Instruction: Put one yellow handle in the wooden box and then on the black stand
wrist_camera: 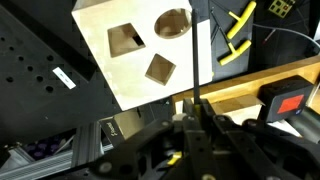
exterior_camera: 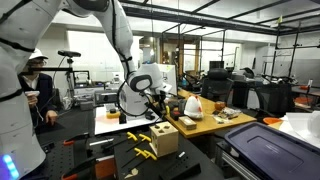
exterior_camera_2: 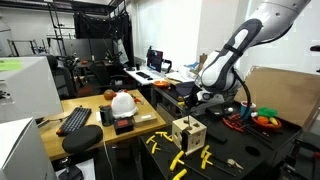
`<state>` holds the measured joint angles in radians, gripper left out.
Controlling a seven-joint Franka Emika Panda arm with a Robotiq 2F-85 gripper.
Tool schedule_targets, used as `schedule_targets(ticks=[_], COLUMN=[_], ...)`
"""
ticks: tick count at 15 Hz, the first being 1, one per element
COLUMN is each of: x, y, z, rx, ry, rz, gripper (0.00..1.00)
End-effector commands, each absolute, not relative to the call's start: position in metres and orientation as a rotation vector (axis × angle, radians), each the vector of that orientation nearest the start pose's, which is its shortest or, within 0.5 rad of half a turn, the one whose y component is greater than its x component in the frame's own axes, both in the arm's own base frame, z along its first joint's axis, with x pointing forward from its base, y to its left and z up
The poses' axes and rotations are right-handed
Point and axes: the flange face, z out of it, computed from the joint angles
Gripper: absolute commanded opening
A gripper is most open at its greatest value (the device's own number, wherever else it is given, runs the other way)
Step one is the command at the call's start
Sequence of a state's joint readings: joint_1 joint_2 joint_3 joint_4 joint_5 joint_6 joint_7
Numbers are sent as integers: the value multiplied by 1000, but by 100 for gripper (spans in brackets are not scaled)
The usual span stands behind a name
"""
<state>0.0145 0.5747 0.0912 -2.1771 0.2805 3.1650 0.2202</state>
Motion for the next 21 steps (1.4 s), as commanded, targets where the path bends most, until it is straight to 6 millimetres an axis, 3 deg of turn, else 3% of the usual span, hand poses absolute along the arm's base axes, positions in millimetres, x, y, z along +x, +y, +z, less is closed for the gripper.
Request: schedule_targets(ticks=[1, 14, 21], x=[582, 573, 553], y=[37, 44, 55], z=[165, 137, 123], rx=[-2850, -2907, -2892], ry=[656, 603, 595], rz=[-636, -785, -876], gripper=[2, 2, 2])
